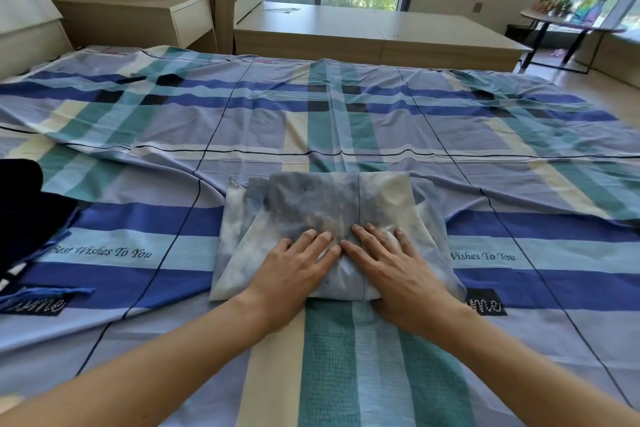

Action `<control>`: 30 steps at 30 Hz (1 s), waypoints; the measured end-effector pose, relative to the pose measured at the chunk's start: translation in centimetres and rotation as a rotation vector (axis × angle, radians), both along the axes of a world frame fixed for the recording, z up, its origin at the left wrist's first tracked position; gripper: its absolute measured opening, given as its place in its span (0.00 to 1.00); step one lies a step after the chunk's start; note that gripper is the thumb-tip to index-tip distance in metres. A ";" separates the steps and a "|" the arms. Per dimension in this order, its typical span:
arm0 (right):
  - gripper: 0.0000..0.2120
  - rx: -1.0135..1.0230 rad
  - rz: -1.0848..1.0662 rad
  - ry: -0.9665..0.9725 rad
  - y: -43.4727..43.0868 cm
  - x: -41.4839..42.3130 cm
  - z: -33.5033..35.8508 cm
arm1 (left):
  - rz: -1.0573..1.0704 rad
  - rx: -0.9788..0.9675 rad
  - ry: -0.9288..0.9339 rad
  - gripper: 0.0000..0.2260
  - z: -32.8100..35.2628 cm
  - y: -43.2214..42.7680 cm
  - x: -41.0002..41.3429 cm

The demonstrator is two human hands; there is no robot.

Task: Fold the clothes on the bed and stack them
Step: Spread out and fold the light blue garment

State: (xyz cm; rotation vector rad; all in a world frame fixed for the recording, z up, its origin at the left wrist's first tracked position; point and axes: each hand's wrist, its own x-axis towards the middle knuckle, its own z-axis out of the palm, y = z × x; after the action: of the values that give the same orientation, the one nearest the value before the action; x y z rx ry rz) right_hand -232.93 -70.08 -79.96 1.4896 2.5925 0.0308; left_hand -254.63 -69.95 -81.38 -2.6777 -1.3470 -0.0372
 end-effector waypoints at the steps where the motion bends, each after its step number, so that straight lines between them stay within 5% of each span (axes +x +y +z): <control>1: 0.47 0.014 -0.001 0.007 0.1 0.0 -0.2 | 0.003 0.014 -0.010 0.38 0.0 0.1 0.1; 9: 0.40 0.095 0.036 0.149 -0.4 0.3 -0.1 | -0.015 0.071 -0.127 0.25 -0.1 0.3 -0.6; 16: 0.24 -0.012 0.082 0.201 -1.1 0.2 3.2 | -0.045 -0.204 -0.138 0.24 3.9 0.3 -1.0; 20: 0.12 -0.208 0.132 0.120 -2.7 0.6 6.1 | -0.076 -0.473 -0.118 0.14 6.5 -1.7 -1.3; 26: 0.21 -0.405 0.030 0.261 -2.5 2.6 9.5 | 0.022 -0.885 -0.206 0.18 9.4 -0.2 -2.9; 30: 0.27 -0.299 -0.038 0.419 0.1 5.7 10.4 | 0.243 -1.128 -0.536 0.23 10.3 2.8 -4.8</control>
State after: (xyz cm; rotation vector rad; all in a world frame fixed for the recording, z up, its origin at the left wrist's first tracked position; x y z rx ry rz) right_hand -227.26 -70.03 -69.58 1.5634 2.7069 -0.7123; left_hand -259.43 -67.10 -71.05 -3.4836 -2.4176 0.0571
